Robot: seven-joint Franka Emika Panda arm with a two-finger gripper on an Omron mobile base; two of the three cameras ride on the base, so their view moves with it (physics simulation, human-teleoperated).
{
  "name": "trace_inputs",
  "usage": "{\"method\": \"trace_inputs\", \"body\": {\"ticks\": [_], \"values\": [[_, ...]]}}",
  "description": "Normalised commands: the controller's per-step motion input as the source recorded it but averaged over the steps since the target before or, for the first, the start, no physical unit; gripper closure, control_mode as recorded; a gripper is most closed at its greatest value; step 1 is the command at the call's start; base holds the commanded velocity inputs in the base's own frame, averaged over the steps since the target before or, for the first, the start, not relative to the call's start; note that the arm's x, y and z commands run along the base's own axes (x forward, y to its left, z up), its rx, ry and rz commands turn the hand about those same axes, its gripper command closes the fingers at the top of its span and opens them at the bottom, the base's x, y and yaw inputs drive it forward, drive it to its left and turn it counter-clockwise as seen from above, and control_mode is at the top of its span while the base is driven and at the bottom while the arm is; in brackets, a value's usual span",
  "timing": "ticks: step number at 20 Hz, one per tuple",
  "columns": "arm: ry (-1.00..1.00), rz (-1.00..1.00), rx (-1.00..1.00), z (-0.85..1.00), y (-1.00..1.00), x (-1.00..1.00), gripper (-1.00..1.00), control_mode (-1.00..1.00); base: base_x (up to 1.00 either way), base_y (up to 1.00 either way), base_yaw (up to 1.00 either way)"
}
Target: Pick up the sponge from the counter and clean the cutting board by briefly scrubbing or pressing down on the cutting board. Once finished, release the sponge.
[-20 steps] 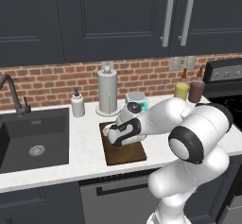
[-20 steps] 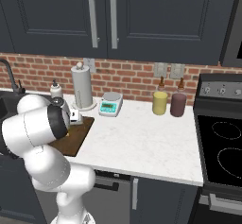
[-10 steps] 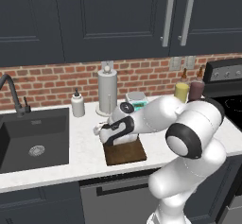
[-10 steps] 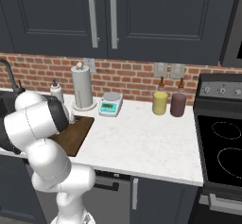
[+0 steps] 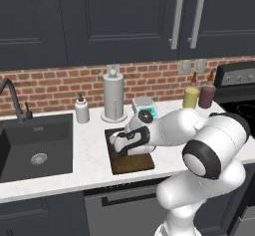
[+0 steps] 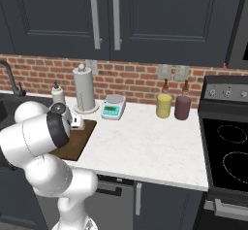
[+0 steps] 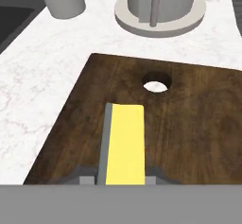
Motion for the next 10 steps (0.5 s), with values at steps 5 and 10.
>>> {"method": "trace_inputs", "body": {"ticks": [5, 10], "values": [[0.0, -0.03, -0.05, -0.07, -0.96, -0.26, 1.0, -1.0, 0.0, 0.0, 0.0], [0.05, -0.06, 0.0, 0.0, -0.36, -0.05, 1.0, -1.0, 0.0, 0.0, 0.0]]}}
